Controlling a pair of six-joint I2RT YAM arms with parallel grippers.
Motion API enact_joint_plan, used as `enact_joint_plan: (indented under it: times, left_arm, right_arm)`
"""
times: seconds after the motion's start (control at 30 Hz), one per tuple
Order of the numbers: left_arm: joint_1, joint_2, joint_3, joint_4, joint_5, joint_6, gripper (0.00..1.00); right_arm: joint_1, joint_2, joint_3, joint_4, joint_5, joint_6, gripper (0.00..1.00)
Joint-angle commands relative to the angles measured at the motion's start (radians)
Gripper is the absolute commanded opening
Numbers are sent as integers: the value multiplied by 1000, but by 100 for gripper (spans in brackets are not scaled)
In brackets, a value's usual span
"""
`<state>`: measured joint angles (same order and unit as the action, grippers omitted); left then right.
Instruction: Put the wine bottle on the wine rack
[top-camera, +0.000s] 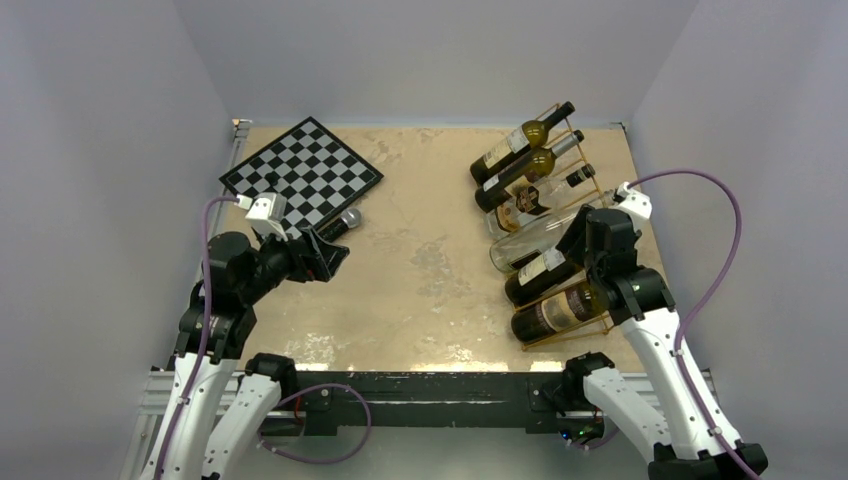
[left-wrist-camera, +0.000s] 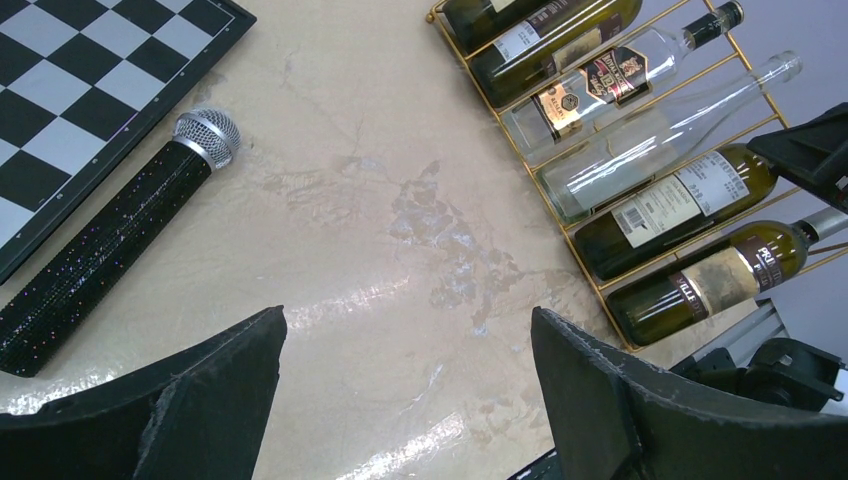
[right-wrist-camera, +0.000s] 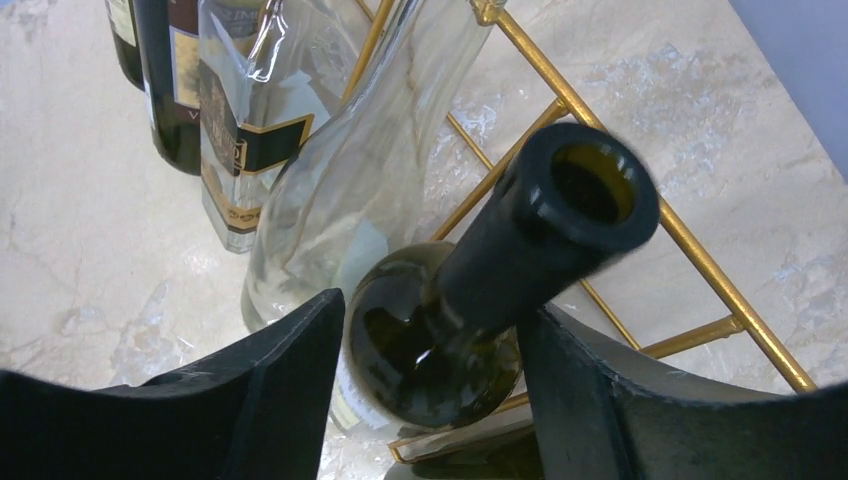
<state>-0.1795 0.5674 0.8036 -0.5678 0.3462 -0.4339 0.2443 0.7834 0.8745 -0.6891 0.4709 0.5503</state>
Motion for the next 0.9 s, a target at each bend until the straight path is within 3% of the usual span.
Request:
enact_joint_plan:
  times: [0.0, 0.1, 0.53, 0.6, 0.73, 0.87]
  left_arm:
    - [-5, 2, 6, 20, 17, 8, 96]
    - [-5, 2, 2, 21, 16, 7, 96]
    - [-5, -3, 0, 19, 12, 12, 96]
    - [-5, -4, 0, 20, 11, 12, 96]
    - [-5, -7, -4, 19, 11, 11, 96]
    - [-5, -3, -18, 26, 11, 5, 96]
  right_arm:
    - [-7, -6, 2, 9, -26, 24, 70]
    - [-7, 4, 18, -10, -22, 33, 75]
    - [-25, 44, 39, -36, -80, 85, 75]
    - [-26, 39, 47, -44, -81, 84, 79]
    - [-26, 28, 102, -87, -69, 60, 98]
    - [-25, 20, 144, -120, -49, 31, 99]
